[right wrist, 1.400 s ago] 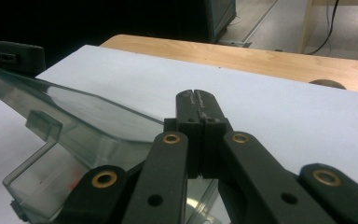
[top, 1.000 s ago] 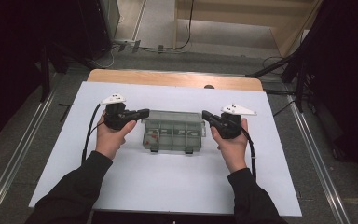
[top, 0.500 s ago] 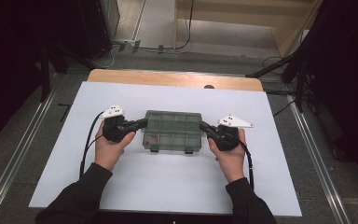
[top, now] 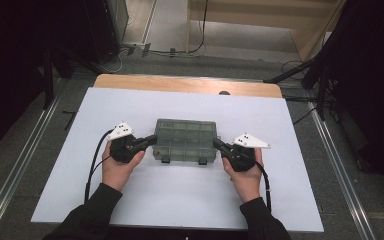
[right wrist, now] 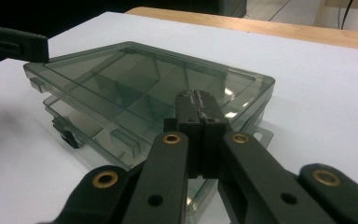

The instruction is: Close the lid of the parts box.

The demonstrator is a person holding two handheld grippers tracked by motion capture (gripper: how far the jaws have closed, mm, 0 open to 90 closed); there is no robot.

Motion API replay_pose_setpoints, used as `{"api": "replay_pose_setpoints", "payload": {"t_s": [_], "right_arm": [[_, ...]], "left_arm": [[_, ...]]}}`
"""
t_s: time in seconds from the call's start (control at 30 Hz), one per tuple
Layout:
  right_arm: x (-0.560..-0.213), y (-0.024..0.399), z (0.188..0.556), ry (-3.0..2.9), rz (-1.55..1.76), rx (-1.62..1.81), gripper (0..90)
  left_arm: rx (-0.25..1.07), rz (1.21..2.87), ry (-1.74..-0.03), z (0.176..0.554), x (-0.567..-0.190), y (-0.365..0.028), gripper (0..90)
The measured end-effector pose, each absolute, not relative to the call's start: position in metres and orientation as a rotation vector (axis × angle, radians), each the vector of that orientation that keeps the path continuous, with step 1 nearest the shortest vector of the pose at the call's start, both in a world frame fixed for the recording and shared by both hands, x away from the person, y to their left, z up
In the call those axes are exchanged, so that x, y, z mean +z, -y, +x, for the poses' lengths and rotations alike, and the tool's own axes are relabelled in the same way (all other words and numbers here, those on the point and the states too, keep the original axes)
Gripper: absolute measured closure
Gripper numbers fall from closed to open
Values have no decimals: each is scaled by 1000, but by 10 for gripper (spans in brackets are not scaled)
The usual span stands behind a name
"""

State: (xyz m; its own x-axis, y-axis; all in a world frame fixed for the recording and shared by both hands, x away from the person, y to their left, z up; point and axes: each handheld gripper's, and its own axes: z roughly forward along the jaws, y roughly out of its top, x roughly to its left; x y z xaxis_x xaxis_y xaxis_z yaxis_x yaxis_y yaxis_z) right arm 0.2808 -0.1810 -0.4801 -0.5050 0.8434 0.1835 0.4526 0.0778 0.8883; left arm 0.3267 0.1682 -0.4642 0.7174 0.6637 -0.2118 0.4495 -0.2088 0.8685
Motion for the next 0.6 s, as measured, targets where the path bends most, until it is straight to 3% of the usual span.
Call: {"api": "replay_pose_setpoints", "payload": {"t_s": [0.6], "right_arm": [[-498,181,268,-1960,1300,1384,900]], "left_arm": [[280,1860,-874,312,-485,-164,897]]}}
